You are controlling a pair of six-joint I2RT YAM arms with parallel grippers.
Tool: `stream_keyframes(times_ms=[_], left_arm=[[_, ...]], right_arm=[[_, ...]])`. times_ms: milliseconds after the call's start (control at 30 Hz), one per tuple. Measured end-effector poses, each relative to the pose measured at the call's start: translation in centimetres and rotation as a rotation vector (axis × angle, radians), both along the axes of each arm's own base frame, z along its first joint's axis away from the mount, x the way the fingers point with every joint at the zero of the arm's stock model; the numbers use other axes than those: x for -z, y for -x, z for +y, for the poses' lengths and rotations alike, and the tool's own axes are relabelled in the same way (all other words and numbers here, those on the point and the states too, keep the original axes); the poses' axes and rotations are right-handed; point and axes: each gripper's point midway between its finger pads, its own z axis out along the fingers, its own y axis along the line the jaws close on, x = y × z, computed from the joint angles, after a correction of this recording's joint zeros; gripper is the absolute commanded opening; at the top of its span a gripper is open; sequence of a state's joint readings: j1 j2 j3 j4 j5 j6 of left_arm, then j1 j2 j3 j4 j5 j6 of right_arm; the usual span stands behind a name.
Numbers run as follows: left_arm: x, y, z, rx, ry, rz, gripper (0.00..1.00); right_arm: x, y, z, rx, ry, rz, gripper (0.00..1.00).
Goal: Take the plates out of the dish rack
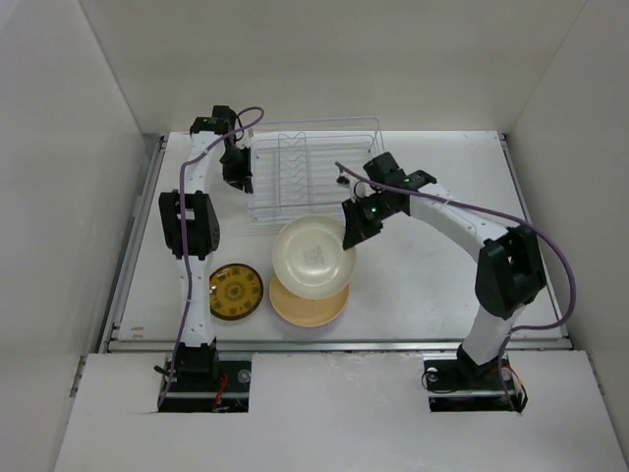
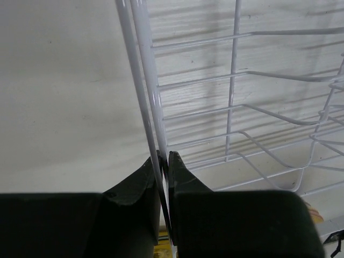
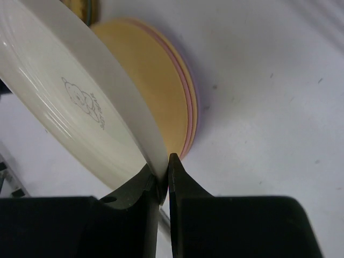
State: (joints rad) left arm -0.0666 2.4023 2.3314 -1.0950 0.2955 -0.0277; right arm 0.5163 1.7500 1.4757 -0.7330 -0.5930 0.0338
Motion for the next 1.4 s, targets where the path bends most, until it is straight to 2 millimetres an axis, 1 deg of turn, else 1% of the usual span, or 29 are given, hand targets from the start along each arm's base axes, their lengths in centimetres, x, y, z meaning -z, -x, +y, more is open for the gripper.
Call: stream_keyframes(times_ms=[33, 100, 133, 167, 200, 233, 267, 300, 333, 367, 433, 467, 533, 600, 667, 700, 800, 833, 933, 967, 1000, 1033, 1067, 1100, 1167, 1233, 1300, 1333, 1400], left_arm=[[0.0, 0.0, -0.1, 0.005, -0.004, -0.002, 0.0], [0.0, 0.0, 0.0, 0.008, -0.016, -0.004, 0.0], [0.0, 0.0, 0.1, 0.007, -0.022, -0.005, 0.04], [0.0, -0.1, 0.2, 0.004, -0.027, -0.006, 0.09], [0.0, -0.1, 0.2, 0.005, -0.031, -0.006, 0.18], [0.0, -0.1, 0.2, 0.01, -0.038, -0.01, 0.24], [0.1, -0.3, 0.2, 0.011, -0.043, -0.016, 0.29], [0.2, -0.4, 0.3, 0.014, -0.046, -0.019, 0.34], [0.2, -0.4, 0.3, 0.017, -0.049, -0.021, 0.42], [0.2, -0.4, 0.3, 0.019, -0.052, -0.021, 0.48], [0.2, -0.4, 0.4, 0.019, -0.055, -0.022, 0.59], [0.2, -0.4, 0.4, 0.019, -0.057, -0.023, 0.62], [0.2, -0.4, 0.5, 0.021, -0.061, -0.023, 0.64], [0.1, -0.4, 0.6, 0.021, -0.065, -0.027, 0.67], [-0.3, -0.4, 0.7, 0.022, -0.068, -0.035, 0.67], [-0.7, -0.4, 0.7, 0.021, -0.071, -0.043, 0.67], [-2.8, -0.3, 1.1, 0.015, -0.086, -0.084, 0.67], [-3.8, -0.1, 1.2, 0.012, -0.09, -0.104, 0.68], [-7.4, 1.0, 1.5, 0.004, -0.101, -0.169, 0.69], [-8.8, 1.5, 1.6, 0.002, -0.103, -0.193, 0.69], [-10.0, 2.0, 1.7, 0.001, -0.104, -0.216, 0.69], [-11.3, 2.5, 1.8, -0.001, -0.105, -0.238, 0.69], [-12.4, 3.0, 1.9, -0.003, -0.104, -0.258, 0.69], [-13.3, 3.6, 2.0, -0.005, -0.103, -0.273, 0.69], [-14.5, 4.7, 2.3, -0.009, -0.099, -0.286, 0.69], [-14.8, 5.8, 2.9, -0.014, -0.101, -0.277, 0.69], [-14.3, 7.0, 3.9, -0.023, -0.109, -0.244, 0.69], [-14.0, 7.5, 4.3, -0.026, -0.114, -0.225, 0.69], [-13.1, 8.6, 5.2, -0.032, -0.124, -0.187, 0.69]], right_arm=[[1.4, 1.1, -0.4, -0.007, 0.037, 0.056, 0.01], [2.9, 2.5, -0.7, -0.019, 0.089, 0.116, 0.05], [3.1, 2.9, -0.7, -0.024, 0.105, 0.127, 0.15], [3.2, 3.3, -0.5, -0.032, 0.113, 0.128, 0.2], [3.1, 3.5, -0.2, -0.039, 0.115, 0.125, 0.26], [3.1, 3.8, 0.1, -0.045, 0.118, 0.124, 0.32], [3.1, 4.0, 0.4, -0.051, 0.125, 0.121, 0.46], [3.2, 4.3, 0.6, -0.055, 0.132, 0.117, 0.5], [3.2, 4.5, 0.9, -0.06, 0.143, 0.108, 0.54], [3.3, 4.7, 1.1, -0.065, 0.15, 0.104, 0.59], [3.4, 5.1, 1.5, -0.076, 0.169, 0.091, 0.6], [3.5, 5.2, 1.6, -0.077, 0.177, 0.086, 0.62], [3.7, 5.3, 1.6, -0.068, 0.2, 0.073, 0.63], [3.7, 4.9, 1.3, -0.037, 0.226, 0.051, 0.64], [2.9, 4.3, 0.8, 0.007, 0.239, 0.018, 0.64], [2.2, 3.9, 0.5, 0.038, 0.245, -0.013, 0.66], [-0.9, 2.5, -1.0, 0.167, 0.251, -0.123, 0.66], [-2.4, 2.1, -1.5, 0.207, 0.239, -0.169, 0.59], [-6.8, 1.8, -2.5, 0.283, 0.145, -0.301, 0.5], [-7.8, 2.2, -2.8, 0.293, 0.113, -0.331, 0.44], [-8.1, 2.6, -3.2, 0.296, 0.096, -0.347, 0.39], [-7.8, 3.2, -3.4, 0.295, 0.092, -0.352, 0.35], [-6.9, 3.7, -3.5, 0.289, 0.103, -0.34, 0.29], [-5.7, 4.5, -3.3, 0.274, 0.117, -0.32, 0.26], [-2.5, 6.0, -2.2, 0.23, 0.158, -0.261, 0.23], [0.9, 7.9, -1.1, 0.187, 0.198, -0.2, 0.23], [3.3, 9.6, -0.3, 0.154, 0.233, -0.152, 0.23], [3.8, 10.2, 0.2, 0.143, 0.237, -0.142, 0.22], [4.0, 10.7, 1.3, 0.136, 0.221, -0.145, 0.22]])
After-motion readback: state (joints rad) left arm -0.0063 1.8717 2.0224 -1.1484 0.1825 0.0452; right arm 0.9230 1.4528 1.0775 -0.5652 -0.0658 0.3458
